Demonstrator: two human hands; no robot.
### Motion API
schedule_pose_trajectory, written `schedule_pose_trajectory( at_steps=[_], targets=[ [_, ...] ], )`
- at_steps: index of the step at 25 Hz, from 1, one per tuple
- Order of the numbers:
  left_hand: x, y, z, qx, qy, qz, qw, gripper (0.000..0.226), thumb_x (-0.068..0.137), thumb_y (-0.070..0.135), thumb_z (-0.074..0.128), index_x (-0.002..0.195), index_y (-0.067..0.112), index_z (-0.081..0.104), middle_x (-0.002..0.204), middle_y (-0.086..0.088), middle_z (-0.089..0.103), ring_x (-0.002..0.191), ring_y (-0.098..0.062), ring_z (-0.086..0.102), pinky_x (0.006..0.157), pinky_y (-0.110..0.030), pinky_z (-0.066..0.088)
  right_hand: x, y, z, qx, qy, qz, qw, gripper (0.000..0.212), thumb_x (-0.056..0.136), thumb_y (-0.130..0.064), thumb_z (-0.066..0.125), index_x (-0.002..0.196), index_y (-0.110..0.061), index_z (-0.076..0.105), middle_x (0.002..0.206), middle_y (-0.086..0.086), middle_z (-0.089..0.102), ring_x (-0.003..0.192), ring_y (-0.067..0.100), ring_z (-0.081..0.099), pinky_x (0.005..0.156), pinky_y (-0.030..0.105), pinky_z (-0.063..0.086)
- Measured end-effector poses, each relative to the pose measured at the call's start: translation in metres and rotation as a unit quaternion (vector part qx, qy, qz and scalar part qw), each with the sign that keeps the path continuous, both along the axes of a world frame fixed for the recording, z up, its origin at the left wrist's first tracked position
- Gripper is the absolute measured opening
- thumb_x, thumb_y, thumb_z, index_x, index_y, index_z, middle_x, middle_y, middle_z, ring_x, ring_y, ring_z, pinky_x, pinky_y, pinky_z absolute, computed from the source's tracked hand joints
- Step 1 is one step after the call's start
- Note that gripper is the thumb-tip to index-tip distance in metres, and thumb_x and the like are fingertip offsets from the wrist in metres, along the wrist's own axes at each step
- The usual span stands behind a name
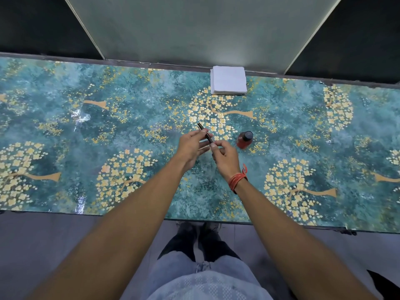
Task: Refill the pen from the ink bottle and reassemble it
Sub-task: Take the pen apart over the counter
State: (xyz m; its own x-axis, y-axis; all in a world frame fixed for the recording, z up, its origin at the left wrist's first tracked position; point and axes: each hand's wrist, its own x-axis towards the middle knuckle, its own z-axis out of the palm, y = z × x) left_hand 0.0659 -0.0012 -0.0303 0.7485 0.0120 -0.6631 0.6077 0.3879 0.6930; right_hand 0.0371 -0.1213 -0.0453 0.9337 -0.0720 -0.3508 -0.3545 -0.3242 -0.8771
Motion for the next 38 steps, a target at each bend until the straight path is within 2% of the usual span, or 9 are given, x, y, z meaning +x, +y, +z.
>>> schedule_pose_trajectory(
  at_steps=[7,11,17,19,21,23,27,34,38],
  targets=[
    [0.006,0.015,-0.024,0.237,0.021,0.018,0.971,0.019,0.089,0.023,0.068,0.094,0.005,0.069,0.077,-0.009,0.068,0.072,-0.024,0.066,0.069,-0.039,0.059,-0.001,-0.014,-0.005,0.059,0.068,-0.04,0.995,0.015,0.097,-0.015,0.049,0.094,-0.01,0.063,0.065,0.001,0.06,0.047,0.012,0.042,0.046,0.025,0.033],
    [-0.002,0.005,-0.025,0.46,-0.032,-0.14,0.876,0.02,0.08,0.03,0.075,0.072,0.014,0.068,0.068,-0.003,0.068,0.063,-0.021,0.066,0.06,-0.033,0.055,0.003,-0.015,-0.006,0.075,0.078,-0.054,0.993,0.019,0.095,-0.012,0.048,0.084,-0.021,0.06,0.07,0.0,0.059,0.051,0.015,0.041,0.047,0.027,0.032],
    [-0.007,0.004,-0.016,0.57,-0.048,-0.211,0.793,0.034,0.083,0.037,0.07,0.1,0.011,0.055,0.085,-0.003,0.059,0.075,-0.024,0.056,0.064,-0.035,0.047,0.01,-0.018,-0.005,0.055,0.057,-0.061,0.995,0.011,0.094,-0.012,0.056,0.1,-0.014,0.064,0.071,-0.004,0.054,0.057,0.015,0.046,0.055,0.029,0.041],
    [-0.004,0.0,-0.011,0.513,-0.072,-0.174,0.837,0.025,0.09,0.027,0.062,0.106,0.009,0.059,0.086,-0.005,0.065,0.072,-0.02,0.061,0.064,-0.033,0.05,0.012,-0.018,-0.001,0.051,0.053,-0.061,0.995,0.013,0.093,-0.012,0.058,0.103,-0.008,0.066,0.071,-0.001,0.057,0.057,0.015,0.05,0.058,0.031,0.045],
    [0.0,-0.011,-0.004,0.299,-0.042,-0.119,0.946,0.023,0.093,0.016,0.054,0.107,0.003,0.066,0.09,-0.01,0.069,0.073,-0.02,0.063,0.064,-0.033,0.052,0.015,-0.017,0.001,0.068,0.055,-0.06,0.994,0.015,0.093,-0.01,0.059,0.102,-0.004,0.069,0.068,0.002,0.06,0.054,0.013,0.049,0.054,0.029,0.043],
    [-0.001,-0.023,0.006,0.092,0.014,-0.08,0.992,0.025,0.094,0.012,0.05,0.107,-0.002,0.067,0.093,-0.014,0.069,0.078,-0.023,0.064,0.071,-0.038,0.055,0.017,-0.014,0.004,0.1,0.062,-0.071,0.991,0.015,0.093,-0.008,0.058,0.099,-0.004,0.072,0.067,0.002,0.061,0.054,0.011,0.05,0.051,0.025,0.041],
    [-0.004,-0.026,0.007,0.001,0.003,-0.025,1.0,0.016,0.094,0.011,0.056,0.097,0.003,0.07,0.084,-0.009,0.067,0.072,-0.018,0.059,0.062,-0.03,0.056,0.017,-0.015,0.013,0.196,0.09,-0.093,0.972,0.015,0.094,-0.006,0.057,0.089,-0.003,0.071,0.068,0.008,0.061,0.046,0.009,0.047,0.044,0.021,0.039],
    [-0.008,-0.022,0.004,-0.025,0.02,0.0,1.0,0.01,0.085,0.01,0.07,0.09,0.001,0.071,0.077,-0.01,0.07,0.071,-0.022,0.065,0.061,-0.031,0.058,0.009,-0.015,0.011,0.15,0.077,-0.078,0.982,0.019,0.094,-0.011,0.059,0.093,0.005,0.068,0.073,0.015,0.062,0.051,0.013,0.049,0.045,0.024,0.041],
    [-0.008,-0.021,0.004,-0.04,0.028,-0.004,0.999,0.012,0.085,0.009,0.07,0.093,0.001,0.071,0.087,-0.012,0.071,0.081,-0.025,0.068,0.065,-0.033,0.06,0.009,-0.013,0.007,0.074,0.045,-0.072,0.994,0.004,0.087,-0.015,0.068,0.083,-0.016,0.067,0.074,0.004,0.064,0.059,0.014,0.054,0.056,0.03,0.045]
  ],
)
